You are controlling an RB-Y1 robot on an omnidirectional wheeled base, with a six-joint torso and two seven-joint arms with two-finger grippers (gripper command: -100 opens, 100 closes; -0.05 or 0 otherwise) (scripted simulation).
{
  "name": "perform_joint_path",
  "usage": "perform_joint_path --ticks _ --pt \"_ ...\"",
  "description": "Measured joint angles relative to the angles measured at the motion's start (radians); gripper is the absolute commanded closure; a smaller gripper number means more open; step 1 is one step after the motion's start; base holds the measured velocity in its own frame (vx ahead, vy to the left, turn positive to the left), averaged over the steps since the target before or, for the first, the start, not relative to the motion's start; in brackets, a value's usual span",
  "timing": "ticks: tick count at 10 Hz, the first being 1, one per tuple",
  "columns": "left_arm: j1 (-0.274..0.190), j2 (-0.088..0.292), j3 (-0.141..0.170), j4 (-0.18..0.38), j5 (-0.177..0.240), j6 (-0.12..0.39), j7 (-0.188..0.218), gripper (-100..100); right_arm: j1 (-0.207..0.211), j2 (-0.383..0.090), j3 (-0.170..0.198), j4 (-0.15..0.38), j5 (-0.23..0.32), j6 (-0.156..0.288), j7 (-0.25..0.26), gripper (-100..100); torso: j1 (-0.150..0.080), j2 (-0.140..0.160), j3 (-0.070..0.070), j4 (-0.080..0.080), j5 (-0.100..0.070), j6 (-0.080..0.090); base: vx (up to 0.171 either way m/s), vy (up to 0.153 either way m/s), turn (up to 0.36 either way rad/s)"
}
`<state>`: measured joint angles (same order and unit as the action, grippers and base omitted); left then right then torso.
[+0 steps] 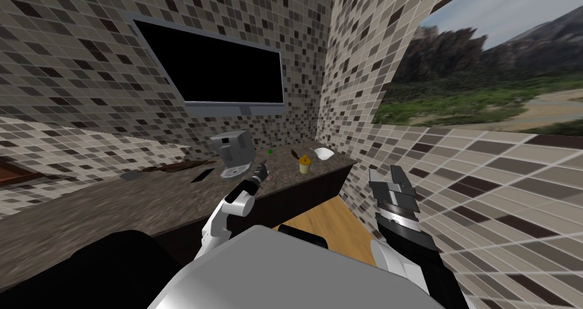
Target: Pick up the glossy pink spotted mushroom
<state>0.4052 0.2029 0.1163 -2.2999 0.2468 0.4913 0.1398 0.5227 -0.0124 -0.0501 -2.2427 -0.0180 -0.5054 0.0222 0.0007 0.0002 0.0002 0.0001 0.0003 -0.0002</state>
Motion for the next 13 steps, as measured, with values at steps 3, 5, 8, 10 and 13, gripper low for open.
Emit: perform_joint_path --ticks 3,5,8,10,13 --pt "-0.010 -0.001 0.009 -0.002 -0.001 0.084 0.004 -100 0.000 0.000 0.000 0.000 0.000 0.000 0.000 0 0.000 0.000 0.000 0.000 0.000 0.000 -0.002 0.002 -0.040" --pt "-0.015 -0.004 0.015 -0.004 -0.005 0.131 0.006 -100 0.000 0.000 0.000 0.000 0.000 0.000 0.000 0 -0.001 0.000 0.000 0.000 0.000 0.000 -0.003 0.001 -0.057" --pt "-0.030 0.015 0.042 0.004 0.012 0.218 0.015 -100 0.000 0.000 0.000 0.000 0.000 0.000 0.000 0 0.000 0.000 0.000 0.000 0.000 0.000 -0.002 0.001 -0.040" --pt "-0.032 0.014 0.049 0.004 0.011 0.265 0.017 -100 0.000 0.000 0.000 0.000 0.000 0.000 0.000 0 -0.001 0.000 0.000 0.000 0.000 0.000 0.000 -0.003 -0.060" --pt "-0.044 0.021 0.070 0.007 0.014 0.352 0.022 -100 0.000 0.000 0.000 0.000 0.000 0.000 0.000 0 -0.001 -0.001 0.000 0.000 0.000 0.000 0.001 -0.003 -0.046"
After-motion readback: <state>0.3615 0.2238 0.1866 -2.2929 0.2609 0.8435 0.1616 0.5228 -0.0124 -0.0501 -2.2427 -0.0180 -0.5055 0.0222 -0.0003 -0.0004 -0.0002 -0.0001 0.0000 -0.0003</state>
